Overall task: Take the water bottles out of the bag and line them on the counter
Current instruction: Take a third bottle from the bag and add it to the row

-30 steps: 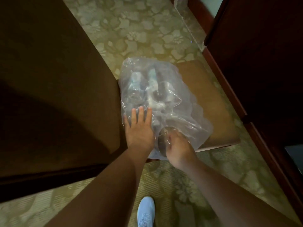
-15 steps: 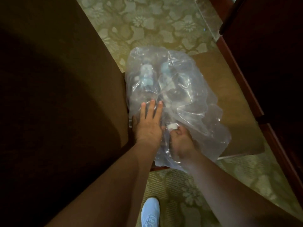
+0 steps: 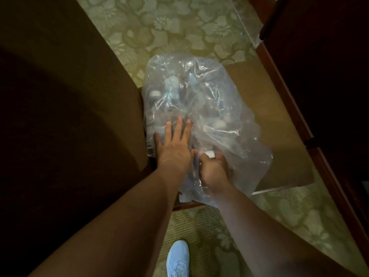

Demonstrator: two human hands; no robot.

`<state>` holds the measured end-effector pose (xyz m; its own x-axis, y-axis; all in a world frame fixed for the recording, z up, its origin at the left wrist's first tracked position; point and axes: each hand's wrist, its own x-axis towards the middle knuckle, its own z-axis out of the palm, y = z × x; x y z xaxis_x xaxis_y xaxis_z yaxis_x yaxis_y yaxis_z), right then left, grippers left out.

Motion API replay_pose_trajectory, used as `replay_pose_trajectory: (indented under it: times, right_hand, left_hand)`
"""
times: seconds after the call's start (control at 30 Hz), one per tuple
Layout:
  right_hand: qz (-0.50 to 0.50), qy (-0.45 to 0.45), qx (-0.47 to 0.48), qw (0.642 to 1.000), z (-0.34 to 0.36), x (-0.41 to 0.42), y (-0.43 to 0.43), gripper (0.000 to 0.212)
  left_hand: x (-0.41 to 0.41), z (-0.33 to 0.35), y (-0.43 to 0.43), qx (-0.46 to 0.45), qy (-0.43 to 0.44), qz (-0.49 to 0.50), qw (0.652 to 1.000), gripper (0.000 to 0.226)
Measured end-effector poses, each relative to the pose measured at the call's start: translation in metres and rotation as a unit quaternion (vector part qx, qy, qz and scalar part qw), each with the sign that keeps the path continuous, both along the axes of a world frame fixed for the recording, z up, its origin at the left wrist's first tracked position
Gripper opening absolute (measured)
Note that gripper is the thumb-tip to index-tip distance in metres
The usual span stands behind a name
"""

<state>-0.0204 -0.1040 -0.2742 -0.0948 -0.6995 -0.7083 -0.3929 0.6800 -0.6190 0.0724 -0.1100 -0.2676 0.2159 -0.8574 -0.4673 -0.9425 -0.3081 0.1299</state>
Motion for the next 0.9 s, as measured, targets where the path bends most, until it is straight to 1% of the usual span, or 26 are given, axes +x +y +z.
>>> replay_pose_trajectory:
  times: [0.03,0.1,0.13,0.23,0.33,0.37,0.5,0.57,0.63,0.73,0.83,0.9]
  right_hand:
    - [-0.014,0.001,0.006,1.0,0.001,0.0,0.003,0.039]
    - [-0.073,-0.02,0.027,0.997,0.005,-0.004,0.01,0.02]
    - [-0.097,-0.026,0.034,0.994,0.006,-0.008,0.014,0.018]
    - [-0.083,-0.03,0.033,0.996,0.019,-0.02,0.028,0.021]
    - [-0.07,-0.032,0.017,0.997,0.039,-0.031,0.04,0.038]
    - [-0.065,-0.027,0.007,0.997,0.046,-0.034,0.046,0.041]
    - [-0.04,0.003,-0.038,0.998,0.072,-0.049,0.07,0.042]
    - [-0.032,0.031,-0.057,0.997,0.083,-0.058,0.078,0.044]
    - [-0.011,0.077,-0.074,0.994,0.098,-0.068,0.083,0.045]
    - [0.027,0.134,-0.132,0.982,0.126,-0.09,0.093,0.041]
    - [0.042,0.137,-0.189,0.972,0.159,-0.106,0.107,0.042]
    - [0.036,0.132,-0.212,0.968,0.185,-0.114,0.114,0.041]
  left_hand:
    - [0.001,0.002,0.003,0.002,0.003,-0.005,1.0,0.074]
    - [-0.002,0.007,0.014,0.004,0.0,-0.016,1.0,0.076]
    - [-0.005,0.009,0.021,0.003,-0.005,-0.019,1.0,0.076]
    - [-0.017,0.023,0.038,0.003,0.019,-0.013,1.0,0.076]
    - [-0.031,0.046,0.052,0.013,0.062,0.022,0.998,0.075]
    - [-0.035,0.056,0.056,0.018,0.072,0.032,0.997,0.073]
    - [-0.044,0.087,0.077,0.008,0.102,0.06,0.993,0.081]
    - [-0.049,0.094,0.09,0.012,0.093,0.048,0.994,0.078]
    - [-0.057,0.096,0.103,0.031,0.079,0.025,0.996,0.076]
    - [-0.067,0.106,0.123,0.041,0.079,-0.001,0.996,0.076]
    - [-0.075,0.128,0.139,0.039,0.099,-0.021,0.994,0.078]
    - [-0.087,0.151,0.146,0.033,0.131,-0.034,0.99,0.078]
